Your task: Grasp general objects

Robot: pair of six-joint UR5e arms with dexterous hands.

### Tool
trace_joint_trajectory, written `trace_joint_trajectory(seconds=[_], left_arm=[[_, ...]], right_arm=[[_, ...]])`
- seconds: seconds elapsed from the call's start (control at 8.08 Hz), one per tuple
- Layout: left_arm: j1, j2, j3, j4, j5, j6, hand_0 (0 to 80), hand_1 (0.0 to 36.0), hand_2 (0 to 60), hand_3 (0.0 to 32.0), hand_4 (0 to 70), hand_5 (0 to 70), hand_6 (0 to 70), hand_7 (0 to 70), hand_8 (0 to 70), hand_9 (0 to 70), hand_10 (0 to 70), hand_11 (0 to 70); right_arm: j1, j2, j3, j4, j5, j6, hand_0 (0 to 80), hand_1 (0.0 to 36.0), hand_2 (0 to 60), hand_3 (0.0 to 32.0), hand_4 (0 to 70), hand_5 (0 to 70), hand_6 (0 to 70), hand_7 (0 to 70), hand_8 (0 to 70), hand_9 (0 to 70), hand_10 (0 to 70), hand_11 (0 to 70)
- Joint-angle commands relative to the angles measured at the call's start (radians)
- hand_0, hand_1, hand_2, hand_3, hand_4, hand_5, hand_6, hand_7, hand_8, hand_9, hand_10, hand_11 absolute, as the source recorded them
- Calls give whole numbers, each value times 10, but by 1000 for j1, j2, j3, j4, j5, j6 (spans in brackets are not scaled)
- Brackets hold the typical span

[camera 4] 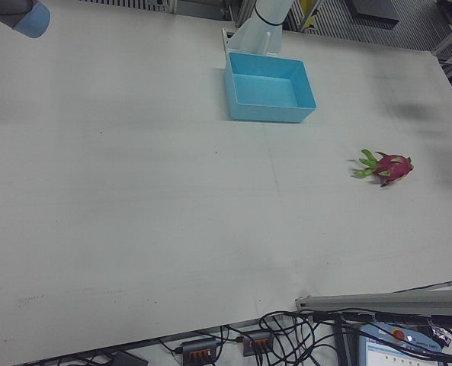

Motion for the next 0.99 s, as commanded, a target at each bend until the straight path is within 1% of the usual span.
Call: trace_joint_trajectory(seconds=[0.0,0.12,0.25,0.5,0.62,0.74,0.87], left_arm=[[84,-100,78,-13,-65,8,800,360,600,182,0,700,100,293,199,159,94,181],[114,-236,78,93,-70,6,800,360,600,170,0,700,107,300,202,163,94,182],[174,-314,77,163,-111,3,800,360,600,170,0,700,109,299,204,165,88,173],[350,-324,72,180,-253,3,800,360,600,194,0,700,89,285,198,156,83,166],[371,-316,72,181,-258,3,800,360,600,198,0,700,79,276,195,153,83,166],[372,-314,55,201,-245,2,800,360,600,202,0,700,68,264,193,150,84,167],[382,-316,31,237,-199,5,800,360,600,212,0,700,39,235,190,144,90,174]], right_arm=[[-1,0,0,0,0,0,0,0,0,0,0,0,0,0,0,0,0,0],[-1,0,0,0,0,0,0,0,0,0,0,0,0,0,0,0,0,0],[-1,0,0,0,0,0,0,0,0,0,0,0,0,0,0,0,0,0],[0,0,0,0,0,0,0,0,0,0,0,0,0,0,0,0,0,0],[0,0,1,0,0,0,0,0,0,0,0,0,0,0,0,0,0,0],[0,0,1,0,0,0,0,0,0,0,0,0,0,0,0,0,0,0],[0,0,1,-2,0,0,0,0,0,0,0,0,0,0,0,0,0,0]])
